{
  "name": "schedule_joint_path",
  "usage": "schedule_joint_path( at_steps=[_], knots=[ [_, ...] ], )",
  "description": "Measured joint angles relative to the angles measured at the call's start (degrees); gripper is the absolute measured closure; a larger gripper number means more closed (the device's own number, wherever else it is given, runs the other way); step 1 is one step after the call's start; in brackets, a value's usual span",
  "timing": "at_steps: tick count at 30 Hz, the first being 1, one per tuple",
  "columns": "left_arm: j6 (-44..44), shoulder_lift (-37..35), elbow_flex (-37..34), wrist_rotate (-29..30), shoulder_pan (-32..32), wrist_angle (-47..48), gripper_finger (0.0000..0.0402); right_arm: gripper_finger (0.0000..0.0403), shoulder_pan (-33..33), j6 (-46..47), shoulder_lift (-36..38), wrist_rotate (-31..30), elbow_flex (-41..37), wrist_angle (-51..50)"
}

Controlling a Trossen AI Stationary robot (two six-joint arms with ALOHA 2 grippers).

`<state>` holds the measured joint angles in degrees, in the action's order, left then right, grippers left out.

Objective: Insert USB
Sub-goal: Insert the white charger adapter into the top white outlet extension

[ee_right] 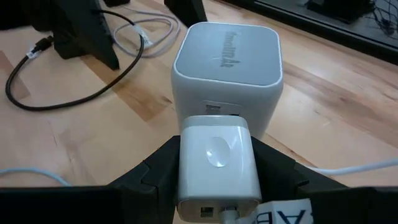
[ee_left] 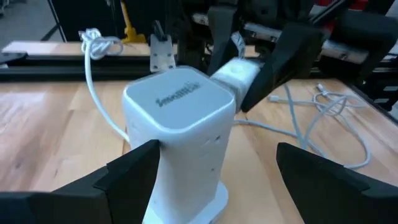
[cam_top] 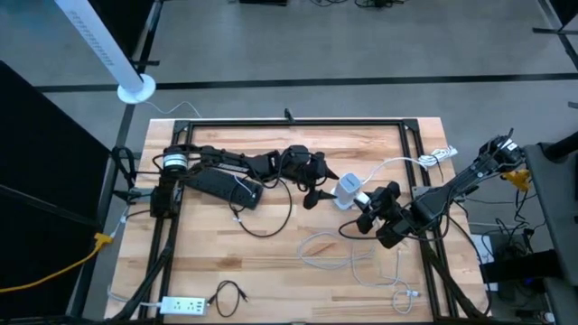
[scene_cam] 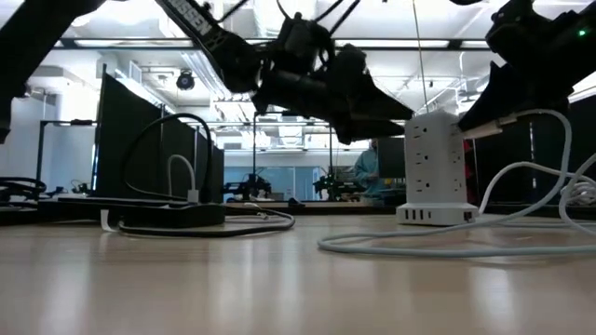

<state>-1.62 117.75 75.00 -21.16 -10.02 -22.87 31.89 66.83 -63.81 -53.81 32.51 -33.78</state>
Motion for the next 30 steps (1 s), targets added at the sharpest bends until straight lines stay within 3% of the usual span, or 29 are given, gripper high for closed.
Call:
schedule_joint_path(
  at_steps=[9, 14, 30],
  knots=[
    [1.7, 5.5, 3.1, 0.9, 0.0, -3.4, 0.0090, 0.0259, -4.1, -1.9, 0.0, 0.5, 0.1, 0.5],
    [0.6, 5.6, 3.7, 0.8, 0.0, -3.0, 0.0090, 0.0259, -6.3, -8.0, 0.1, 5.4, 0.1, 3.9],
    [-3.1, 4.4, 3.7, 2.4, 0.8, 1.4, 0.0090, 0.0259, -8.7, 0.7, 0.0, 7.9, 2.3, 2.8]
  ],
)
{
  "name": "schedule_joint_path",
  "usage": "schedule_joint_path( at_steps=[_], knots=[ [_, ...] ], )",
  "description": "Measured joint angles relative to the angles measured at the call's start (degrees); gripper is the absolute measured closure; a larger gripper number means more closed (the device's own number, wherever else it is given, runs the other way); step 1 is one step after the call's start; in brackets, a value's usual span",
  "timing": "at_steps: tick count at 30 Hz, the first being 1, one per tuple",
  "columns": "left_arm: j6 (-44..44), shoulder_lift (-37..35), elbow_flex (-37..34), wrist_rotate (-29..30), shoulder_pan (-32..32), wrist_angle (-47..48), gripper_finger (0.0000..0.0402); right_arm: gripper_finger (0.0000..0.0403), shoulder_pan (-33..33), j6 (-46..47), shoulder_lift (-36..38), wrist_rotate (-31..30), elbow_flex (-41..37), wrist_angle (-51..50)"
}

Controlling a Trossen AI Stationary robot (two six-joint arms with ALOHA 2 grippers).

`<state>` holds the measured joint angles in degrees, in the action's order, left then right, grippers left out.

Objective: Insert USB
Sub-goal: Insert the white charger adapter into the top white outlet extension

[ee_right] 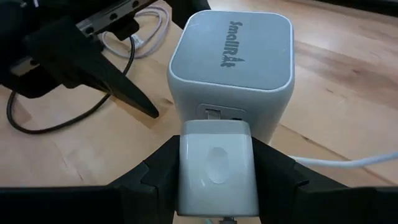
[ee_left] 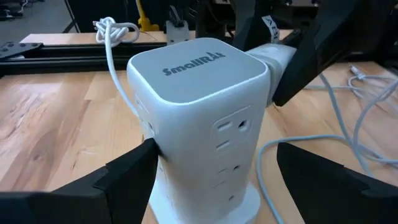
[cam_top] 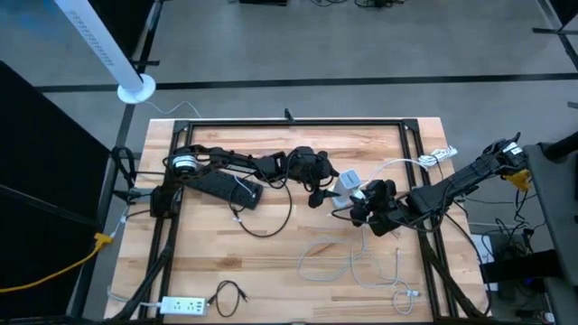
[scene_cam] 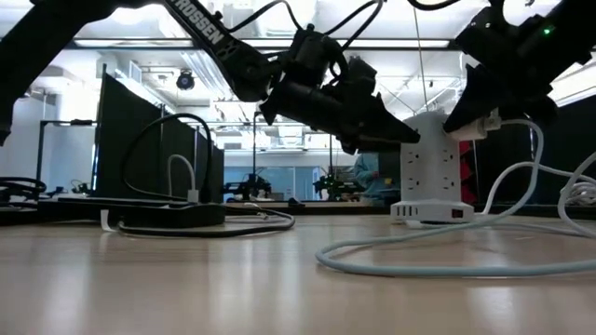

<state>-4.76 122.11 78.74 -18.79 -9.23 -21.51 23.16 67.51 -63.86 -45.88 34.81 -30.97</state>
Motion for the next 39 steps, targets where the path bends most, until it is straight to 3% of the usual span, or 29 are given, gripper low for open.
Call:
schedule_joint_path(
  at_steps=[10, 15, 19, 29, 39],
  knots=[
    [-0.7, -0.4, 2.3, 1.6, 1.1, 5.4, 0.0090, 0.0259, -0.7, 6.8, -0.7, 1.4, 5.1, -15.1],
    [-3.0, -0.4, 2.7, 3.0, 1.9, 6.3, 0.0090, 0.0259, -0.7, -2.0, -0.9, 2.9, 5.5, -11.9],
    [-3.7, -0.4, 2.8, 3.2, 2.1, 6.4, 0.0090, 0.0259, -0.7, -3.9, -0.8, 3.9, 5.7, -10.8],
    [-4.0, -0.4, 2.8, 3.8, 2.6, 6.3, 0.0090, 0.0259, -2.1, -0.2, -1.5, 5.4, 5.7, -12.2],
    [-5.2, -0.4, 2.9, 4.9, 4.3, 6.3, 0.0090, 0.0259, -2.4, -3.5, -2.2, 6.5, 5.6, -12.9]
  ],
)
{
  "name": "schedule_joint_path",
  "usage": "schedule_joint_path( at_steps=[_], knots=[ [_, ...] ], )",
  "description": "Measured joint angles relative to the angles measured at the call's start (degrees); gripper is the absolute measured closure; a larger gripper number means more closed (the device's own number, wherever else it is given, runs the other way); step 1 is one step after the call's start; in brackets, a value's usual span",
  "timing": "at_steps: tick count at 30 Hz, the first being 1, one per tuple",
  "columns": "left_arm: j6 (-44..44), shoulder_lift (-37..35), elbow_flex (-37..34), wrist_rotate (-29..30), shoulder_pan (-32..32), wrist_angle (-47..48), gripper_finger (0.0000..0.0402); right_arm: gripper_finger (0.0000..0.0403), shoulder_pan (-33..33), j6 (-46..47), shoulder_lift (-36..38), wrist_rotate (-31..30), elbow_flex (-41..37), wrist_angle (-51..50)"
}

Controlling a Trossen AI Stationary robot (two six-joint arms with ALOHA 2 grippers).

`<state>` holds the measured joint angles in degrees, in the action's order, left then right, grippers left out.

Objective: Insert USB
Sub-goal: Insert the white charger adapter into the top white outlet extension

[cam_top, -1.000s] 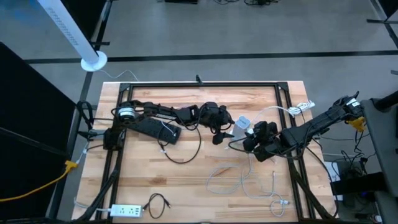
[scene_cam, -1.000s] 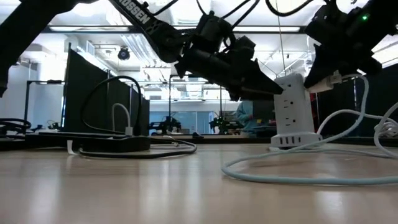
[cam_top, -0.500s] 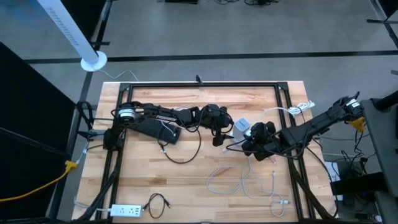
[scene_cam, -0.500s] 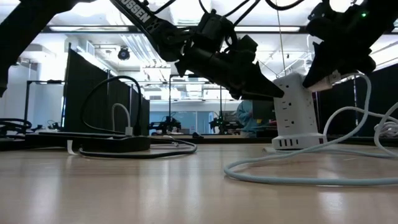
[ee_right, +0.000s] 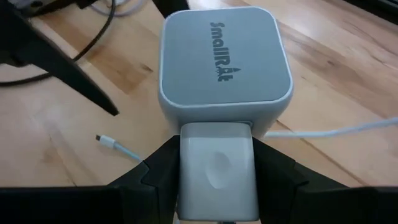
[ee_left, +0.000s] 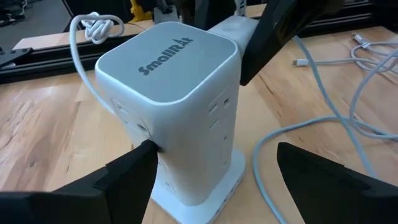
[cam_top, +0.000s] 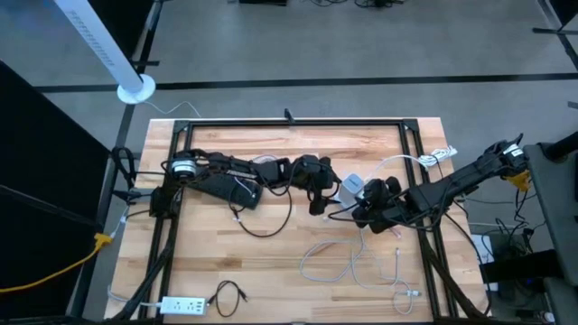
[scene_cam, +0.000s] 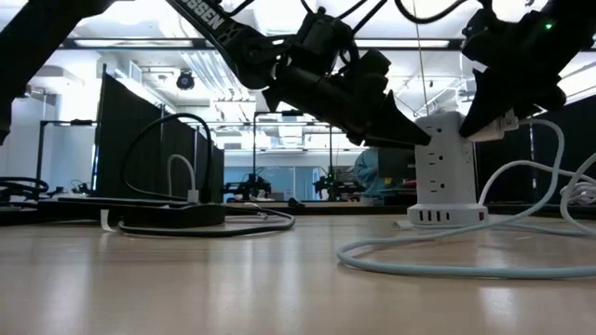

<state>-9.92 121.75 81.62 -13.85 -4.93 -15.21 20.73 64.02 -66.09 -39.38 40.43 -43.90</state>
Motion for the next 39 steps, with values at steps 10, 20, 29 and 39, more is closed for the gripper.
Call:
schedule_joint_path(
  at_steps=[10, 20, 29, 39],
  knots=[
    [0.6, 0.0, 0.1, 2.3, 0.8, -0.3, 0.0090, 0.0259, -0.7, -1.9, -1.1, -1.4, 0.0, 1.0],
    [-5.6, -0.3, 0.2, 4.3, 1.0, 3.0, 0.0090, 0.0259, -0.8, -6.7, -0.6, 1.0, -0.1, 1.4],
    [-6.5, -3.9, 0.3, 3.4, 0.8, 9.5, 0.0091, 0.0161, -0.5, -7.3, 0.4, 4.2, 3.0, -2.9],
    [-3.4, -14.2, 0.2, 9.8, 0.6, 25.0, 0.0091, 0.0089, -0.4, -12.4, 1.0, 11.4, 8.6, -9.9]
  ],
)
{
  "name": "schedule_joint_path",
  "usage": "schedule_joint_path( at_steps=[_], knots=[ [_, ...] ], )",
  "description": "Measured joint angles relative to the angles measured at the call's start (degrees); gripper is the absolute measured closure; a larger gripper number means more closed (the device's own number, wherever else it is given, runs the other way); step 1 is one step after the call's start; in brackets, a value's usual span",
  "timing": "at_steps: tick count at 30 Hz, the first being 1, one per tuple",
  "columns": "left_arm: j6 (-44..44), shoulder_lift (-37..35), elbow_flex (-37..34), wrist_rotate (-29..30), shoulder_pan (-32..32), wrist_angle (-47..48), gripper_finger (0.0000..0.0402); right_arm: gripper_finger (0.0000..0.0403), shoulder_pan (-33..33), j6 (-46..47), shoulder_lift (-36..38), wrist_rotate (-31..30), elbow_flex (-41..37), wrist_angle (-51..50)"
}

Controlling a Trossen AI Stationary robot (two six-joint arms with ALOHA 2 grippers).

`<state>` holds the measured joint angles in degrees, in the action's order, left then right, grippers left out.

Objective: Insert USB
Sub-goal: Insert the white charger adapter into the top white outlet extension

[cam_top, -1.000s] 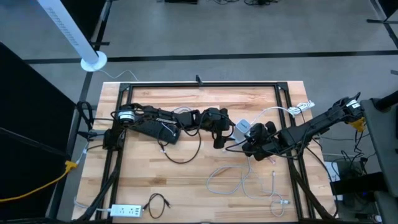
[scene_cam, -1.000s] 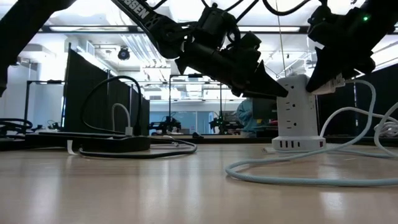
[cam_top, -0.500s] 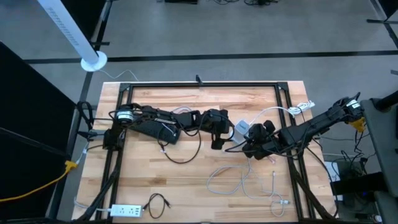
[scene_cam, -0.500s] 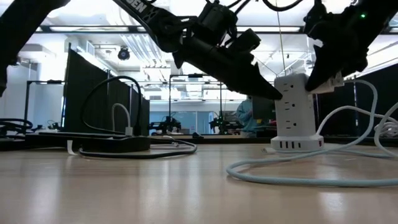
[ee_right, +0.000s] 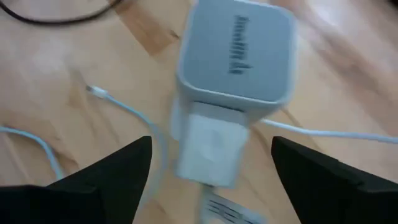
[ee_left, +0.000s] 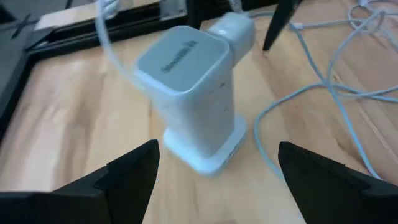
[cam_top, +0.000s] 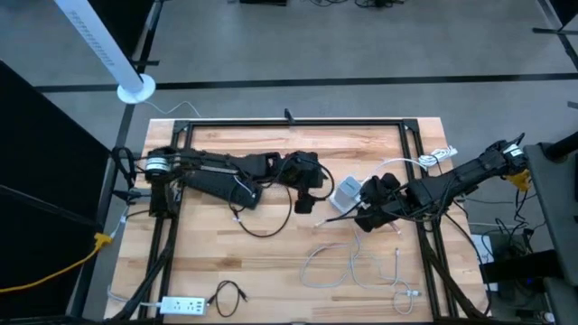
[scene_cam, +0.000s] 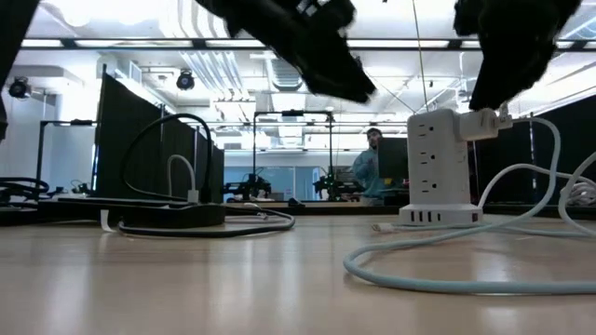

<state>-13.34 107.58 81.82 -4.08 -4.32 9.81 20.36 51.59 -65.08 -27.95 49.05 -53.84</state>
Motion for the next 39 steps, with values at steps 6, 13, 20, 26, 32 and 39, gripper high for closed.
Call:
schedule_joint_path(
  at_steps=[6, 13, 20, 26, 32, 39],
  knots=[
    [7.8, -8.7, 0.0, 3.2, 0.6, 11.0, 0.0091, 0.0110, 0.1, -5.7, 0.1, -0.5, 9.4, -9.1],
    [19.4, -15.6, 0.0, 3.4, 5.2, 22.6, 0.0091, 0.0139, 0.1, -14.1, 0.2, -0.4, 17.8, -5.2],
    [27.5, -16.9, -0.1, 6.4, 13.5, 24.8, 0.0091, 0.0195, 0.1, -19.3, -2.2, 2.8, 15.4, 3.6],
    [32.8, -17.4, -0.2, 14.1, 17.1, 25.1, 0.0091, 0.0338, -2.2, -24.7, -9.9, 10.7, 14.0, 6.0],
    [34.3, -18.5, -0.2, 16.2, 16.9, 24.8, 0.0091, 0.0386, -9.1, -33.6, -19.6, 19.3, 18.2, 6.0],
    [37.6, -18.5, -0.2, 19.2, 16.9, 26.4, 0.0091, 0.0400, -13.9, -46.1, -28.6, 23.5, 18.9, -0.2]
  ],
)
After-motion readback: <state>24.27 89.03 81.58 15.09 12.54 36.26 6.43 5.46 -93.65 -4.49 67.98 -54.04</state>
